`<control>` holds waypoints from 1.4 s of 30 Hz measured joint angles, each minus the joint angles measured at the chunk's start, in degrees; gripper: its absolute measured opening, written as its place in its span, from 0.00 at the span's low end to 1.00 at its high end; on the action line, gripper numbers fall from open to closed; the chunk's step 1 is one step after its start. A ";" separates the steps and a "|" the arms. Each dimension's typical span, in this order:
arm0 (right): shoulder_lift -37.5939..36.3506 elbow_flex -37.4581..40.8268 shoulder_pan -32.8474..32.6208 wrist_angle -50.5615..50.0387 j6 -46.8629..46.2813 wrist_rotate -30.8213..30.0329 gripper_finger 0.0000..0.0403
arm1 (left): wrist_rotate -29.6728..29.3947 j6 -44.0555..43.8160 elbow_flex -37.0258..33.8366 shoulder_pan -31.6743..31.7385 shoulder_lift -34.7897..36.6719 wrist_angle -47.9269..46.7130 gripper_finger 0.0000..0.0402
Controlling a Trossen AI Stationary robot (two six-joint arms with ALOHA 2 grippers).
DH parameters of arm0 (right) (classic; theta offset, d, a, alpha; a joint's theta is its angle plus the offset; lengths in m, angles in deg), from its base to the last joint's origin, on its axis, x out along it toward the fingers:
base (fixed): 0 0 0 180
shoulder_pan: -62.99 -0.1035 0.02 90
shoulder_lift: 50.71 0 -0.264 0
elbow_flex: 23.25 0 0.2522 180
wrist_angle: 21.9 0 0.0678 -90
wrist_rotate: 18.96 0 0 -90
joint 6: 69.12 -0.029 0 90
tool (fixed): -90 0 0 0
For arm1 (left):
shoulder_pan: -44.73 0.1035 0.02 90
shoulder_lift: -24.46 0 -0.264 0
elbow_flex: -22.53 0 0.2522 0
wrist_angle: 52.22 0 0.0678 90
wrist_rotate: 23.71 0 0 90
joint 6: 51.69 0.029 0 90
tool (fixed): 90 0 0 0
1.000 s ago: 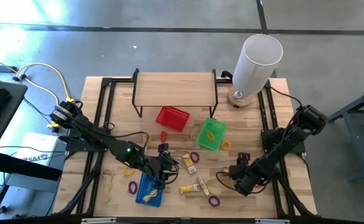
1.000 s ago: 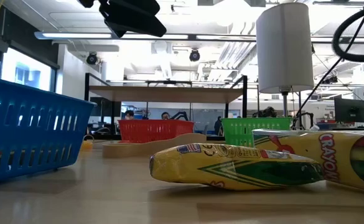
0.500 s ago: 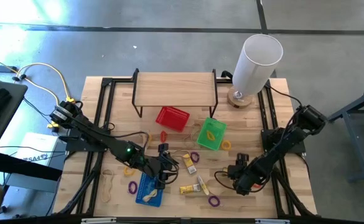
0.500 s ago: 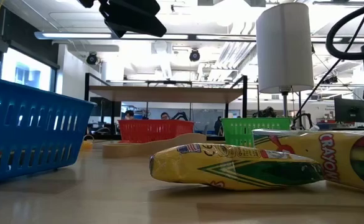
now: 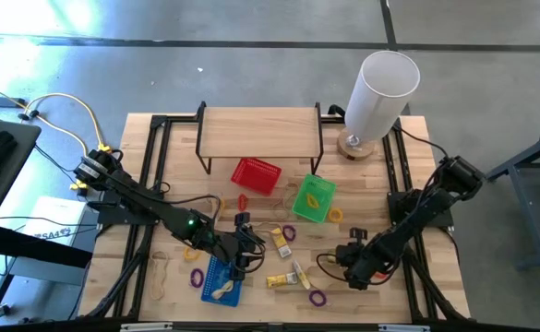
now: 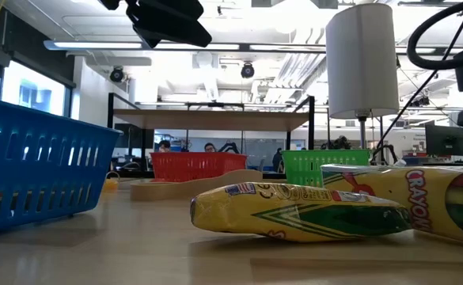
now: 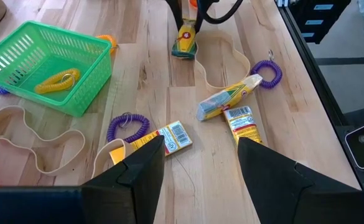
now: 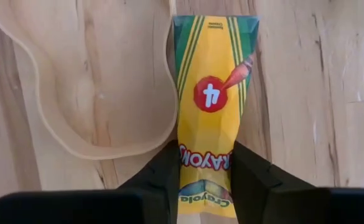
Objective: Pick & Place Office Desk Supplies
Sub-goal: Put the yellow crayon box into the red bin
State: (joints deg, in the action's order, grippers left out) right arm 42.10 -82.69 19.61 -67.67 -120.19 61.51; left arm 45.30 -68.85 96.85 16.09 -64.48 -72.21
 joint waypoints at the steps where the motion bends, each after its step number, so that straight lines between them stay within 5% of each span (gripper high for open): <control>1: -0.02 -0.27 0.00 -0.38 0.08 0.16 0.24 | 0.00 0.01 0.00 0.00 0.00 -0.01 0.49; 12: -1.97 -6.98 -0.02 -7.10 2.49 -1.62 0.22 | -0.88 15.79 0.00 -1.86 0.00 0.62 0.49; 22: -2.10 -15.10 1.65 -12.92 10.07 -7.38 0.22 | -13.06 39.96 0.00 -4.71 0.00 5.26 0.49; 31: -2.14 -20.82 6.61 -8.11 32.65 -17.58 0.22 | -13.61 56.87 -0.02 -2.84 0.00 10.03 0.49; 36: -2.15 -24.09 11.02 0.34 43.60 -16.31 0.23 | -13.42 62.50 -0.02 -2.82 0.00 13.28 0.49; 42: -2.19 -24.38 15.33 7.89 49.12 -5.48 0.23 | -13.42 63.96 -0.02 -2.82 0.00 13.91 0.49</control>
State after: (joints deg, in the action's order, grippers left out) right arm 39.92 -107.08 34.94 -59.78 -71.08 56.03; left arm 31.88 -4.89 96.83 13.27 -64.48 -58.30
